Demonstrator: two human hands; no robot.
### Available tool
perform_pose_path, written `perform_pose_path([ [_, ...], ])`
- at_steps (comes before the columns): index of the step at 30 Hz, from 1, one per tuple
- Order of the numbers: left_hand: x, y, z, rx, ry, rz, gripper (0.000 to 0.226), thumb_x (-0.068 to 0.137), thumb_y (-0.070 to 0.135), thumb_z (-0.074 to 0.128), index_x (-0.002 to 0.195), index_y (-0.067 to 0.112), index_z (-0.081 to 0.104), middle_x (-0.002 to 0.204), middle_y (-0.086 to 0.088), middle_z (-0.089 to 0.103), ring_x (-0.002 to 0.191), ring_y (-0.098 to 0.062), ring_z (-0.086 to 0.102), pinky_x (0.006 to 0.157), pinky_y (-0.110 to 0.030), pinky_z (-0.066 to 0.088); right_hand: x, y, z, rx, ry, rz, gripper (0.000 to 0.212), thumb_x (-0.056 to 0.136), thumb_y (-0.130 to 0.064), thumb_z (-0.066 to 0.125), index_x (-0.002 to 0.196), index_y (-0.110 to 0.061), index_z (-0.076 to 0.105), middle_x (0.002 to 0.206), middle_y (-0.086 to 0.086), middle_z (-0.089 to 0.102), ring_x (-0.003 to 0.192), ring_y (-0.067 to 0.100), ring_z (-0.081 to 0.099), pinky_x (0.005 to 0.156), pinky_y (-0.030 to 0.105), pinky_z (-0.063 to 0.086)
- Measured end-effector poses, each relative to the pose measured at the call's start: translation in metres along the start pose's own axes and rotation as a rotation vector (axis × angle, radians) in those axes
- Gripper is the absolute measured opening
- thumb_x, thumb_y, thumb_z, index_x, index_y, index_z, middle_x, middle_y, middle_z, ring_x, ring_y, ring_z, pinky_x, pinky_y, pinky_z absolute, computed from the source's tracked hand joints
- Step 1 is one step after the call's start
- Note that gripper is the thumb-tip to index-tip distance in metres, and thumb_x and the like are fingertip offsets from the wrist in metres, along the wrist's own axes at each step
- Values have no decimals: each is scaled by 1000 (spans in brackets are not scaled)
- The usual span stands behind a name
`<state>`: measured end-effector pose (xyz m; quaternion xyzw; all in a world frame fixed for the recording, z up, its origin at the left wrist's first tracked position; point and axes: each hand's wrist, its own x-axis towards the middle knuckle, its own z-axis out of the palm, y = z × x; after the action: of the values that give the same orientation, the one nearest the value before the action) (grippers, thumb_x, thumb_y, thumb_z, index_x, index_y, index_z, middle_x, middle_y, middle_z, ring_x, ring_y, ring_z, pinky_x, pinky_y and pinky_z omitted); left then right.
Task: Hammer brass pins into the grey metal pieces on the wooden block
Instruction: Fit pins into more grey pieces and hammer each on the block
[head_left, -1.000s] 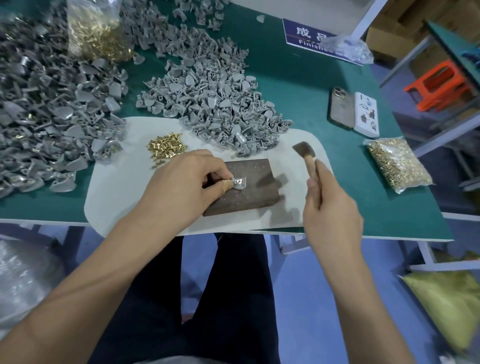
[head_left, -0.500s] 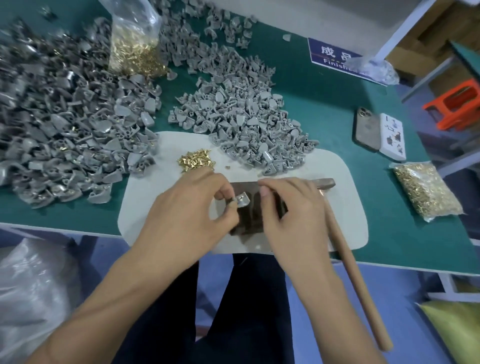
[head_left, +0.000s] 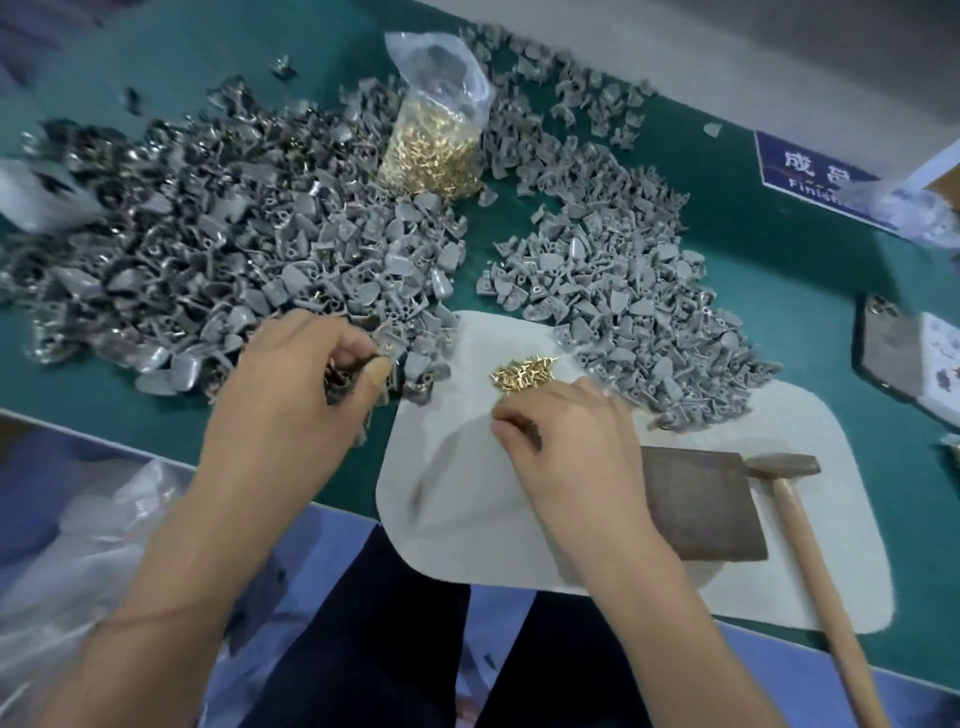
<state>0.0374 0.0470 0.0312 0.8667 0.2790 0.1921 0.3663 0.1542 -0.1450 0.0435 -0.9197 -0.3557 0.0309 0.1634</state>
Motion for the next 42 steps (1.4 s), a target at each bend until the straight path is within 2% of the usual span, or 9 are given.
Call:
perform_pose_path([
  [2, 2, 0, 4, -18, 16, 1, 7, 92, 36, 67, 94, 29, 64, 94, 18, 50, 90, -20, 58, 71, -41, 56, 2, 1, 1, -32, -17, 6, 10, 97, -36, 65, 99, -34, 74, 101, -15, 69, 96, 16, 54, 86, 39, 34],
  [5, 1, 7, 9, 55, 109, 75, 12, 92, 36, 66, 97, 26, 66, 94, 14, 53, 96, -13, 51, 78, -26, 41, 3, -3, 5, -84, -21, -8, 13, 101, -34, 57, 103, -32, 70, 103, -13, 66, 98, 16, 52, 86, 37, 31],
  [10, -5, 29, 23, -31, 52, 198, 3, 91, 30, 66, 91, 27, 65, 91, 18, 52, 91, -7, 50, 73, -25, 41, 0, 8, -1, 184, 164, 28, 4, 101, -22, 58, 103, -25, 60, 97, -12, 62, 88, 13, 57, 80, 39, 47],
  [15, -8, 48, 47, -52, -79, 233, 2, 93, 35, 63, 91, 34, 63, 91, 17, 51, 91, -2, 49, 71, -26, 42, -13, 47, -29, 380, 377, 121, 25, 93, -11, 70, 97, -36, 67, 95, -20, 67, 89, -1, 62, 78, 6, 43],
  [19, -4, 62, 72, -54, -158, 289, 4, 93, 32, 65, 96, 35, 65, 94, 19, 54, 92, 3, 49, 72, -27, 45, -28, 80, -43, 456, 423, 238, 38, 91, -5, 73, 95, -43, 71, 96, -18, 72, 91, 6, 68, 80, 16, 51],
  [22, 4, 74, 93, 4, -222, 322, 10, 92, 35, 66, 102, 35, 66, 95, 19, 55, 94, -1, 52, 74, -29, 45, -47, 97, -50, 499, 460, 278, 28, 91, -4, 73, 97, -31, 77, 95, -16, 75, 91, 6, 70, 81, 16, 52],
  [28, 30, 102, 123, 108, -269, 405, 14, 91, 37, 69, 104, 39, 65, 97, 22, 57, 89, 0, 48, 72, -30, 44, -74, 112, -56, 566, 512, 350, 14, 90, -16, 78, 87, -31, 77, 84, -21, 73, 77, 5, 68, 67, 11, 47],
  [35, 54, 132, 148, 314, -331, 453, 37, 86, 51, 70, 117, 35, 60, 111, 11, 60, 104, -13, 59, 78, -35, 51, -86, 118, -46, 604, 498, 348, 5, 91, -36, 71, 86, -36, 73, 86, -18, 72, 79, 9, 67, 66, 13, 45],
  [42, 57, 139, 154, 327, -356, 453, 30, 91, 22, 70, 120, 27, 70, 111, 4, 67, 101, -20, 62, 85, -40, 54, -97, 127, -45, 622, 475, 326, 6, 92, -39, 68, 90, -36, 72, 91, -17, 72, 82, 13, 66, 66, 13, 43],
])
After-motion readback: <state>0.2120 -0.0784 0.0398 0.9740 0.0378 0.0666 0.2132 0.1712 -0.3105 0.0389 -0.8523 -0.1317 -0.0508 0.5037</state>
